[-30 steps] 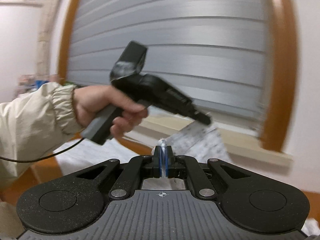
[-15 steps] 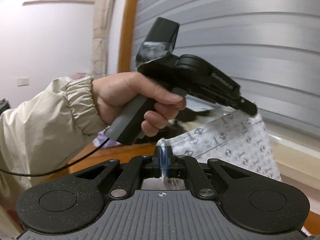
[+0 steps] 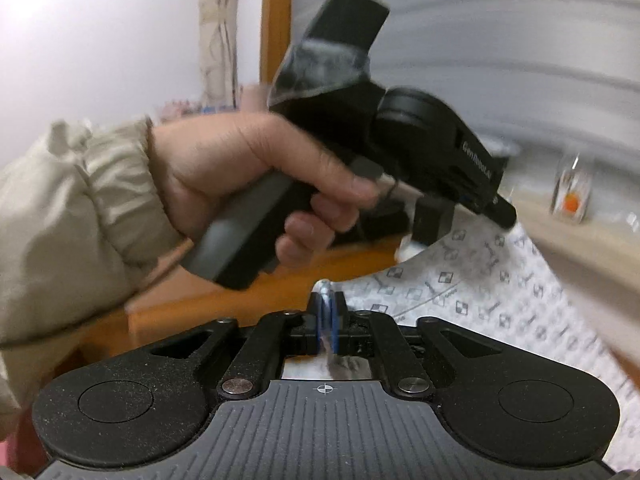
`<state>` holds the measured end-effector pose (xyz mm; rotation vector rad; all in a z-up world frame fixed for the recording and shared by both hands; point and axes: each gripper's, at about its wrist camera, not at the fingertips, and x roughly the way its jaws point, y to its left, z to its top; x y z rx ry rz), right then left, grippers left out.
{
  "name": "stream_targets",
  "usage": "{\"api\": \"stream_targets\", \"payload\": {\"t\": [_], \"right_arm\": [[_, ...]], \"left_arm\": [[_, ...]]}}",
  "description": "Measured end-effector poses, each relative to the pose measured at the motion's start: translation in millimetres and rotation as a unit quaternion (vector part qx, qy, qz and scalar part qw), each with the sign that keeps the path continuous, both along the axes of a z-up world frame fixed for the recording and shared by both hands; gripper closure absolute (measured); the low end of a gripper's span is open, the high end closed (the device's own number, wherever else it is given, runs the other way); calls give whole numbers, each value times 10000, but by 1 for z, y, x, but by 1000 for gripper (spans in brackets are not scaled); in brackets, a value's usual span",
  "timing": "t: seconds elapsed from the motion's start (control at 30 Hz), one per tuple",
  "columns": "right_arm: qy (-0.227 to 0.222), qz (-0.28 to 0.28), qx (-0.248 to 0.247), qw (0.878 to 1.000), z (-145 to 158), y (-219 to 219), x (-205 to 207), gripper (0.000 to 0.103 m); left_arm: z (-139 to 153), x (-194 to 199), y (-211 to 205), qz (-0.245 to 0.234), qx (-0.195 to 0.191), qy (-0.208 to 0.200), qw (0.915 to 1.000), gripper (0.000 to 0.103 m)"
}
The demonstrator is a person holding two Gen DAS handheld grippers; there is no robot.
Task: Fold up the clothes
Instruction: 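Grasp the garment edge with the left tool and lift it high, then lower the garment edge with the left tool and open it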
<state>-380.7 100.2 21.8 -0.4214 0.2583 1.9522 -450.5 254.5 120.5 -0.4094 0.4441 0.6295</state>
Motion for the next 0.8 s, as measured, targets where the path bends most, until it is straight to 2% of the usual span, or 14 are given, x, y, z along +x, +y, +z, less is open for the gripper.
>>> {"api": "stream_targets", "payload": {"t": [0.03, 0.07, 0.1, 0.13, 0.23, 0.33, 0.43, 0.6, 0.67, 0.7, 0.8], "right_arm": [[-28, 21, -122, 9999, -7, 3, -1, 78], [-42, -1, -210, 9998, -13, 3, 0, 72], [-39, -29, -244, 9997, -16, 2, 2, 65], [-24, -49, -257, 9997, -15, -3, 7, 65], [25, -135, -262, 9996, -10, -22, 26, 60], [58, -297, -220, 9993, -3, -50, 59, 58], [-97, -618, -146, 9979, 9, -90, 101, 57], [-391, -1395, -13, 9895, 8, -150, 159, 57], [-324, -1749, 18, 9841, 7, -175, 188, 60], [-289, -1925, 34, 9809, 7, -188, 202, 69], [-200, -2489, -8, 9683, -7, -221, 246, 70]], "left_arm": [[-6, -1, 1, 84, -28, 131, 9999, 84], [-12, -2, 2, 174, -53, 265, 9995, 72], [-16, -4, 2, 251, -33, 330, 9991, 69], [-19, -7, 2, 286, -24, 331, 9990, 63], [-20, -12, -1, 306, -29, 235, 9992, 56], [-19, -4, -10, 169, 22, 129, 9998, 40], [-17, 14, -25, -6, 123, 175, 9998, 34], [-19, 54, -51, -456, 209, 154, 9986, 28], [-20, 73, -65, -678, 274, 156, 9972, 26], [-22, 85, -70, -776, 303, 165, 9964, 26], [-29, 125, -90, -1193, 299, 167, 9923, 25]]}}
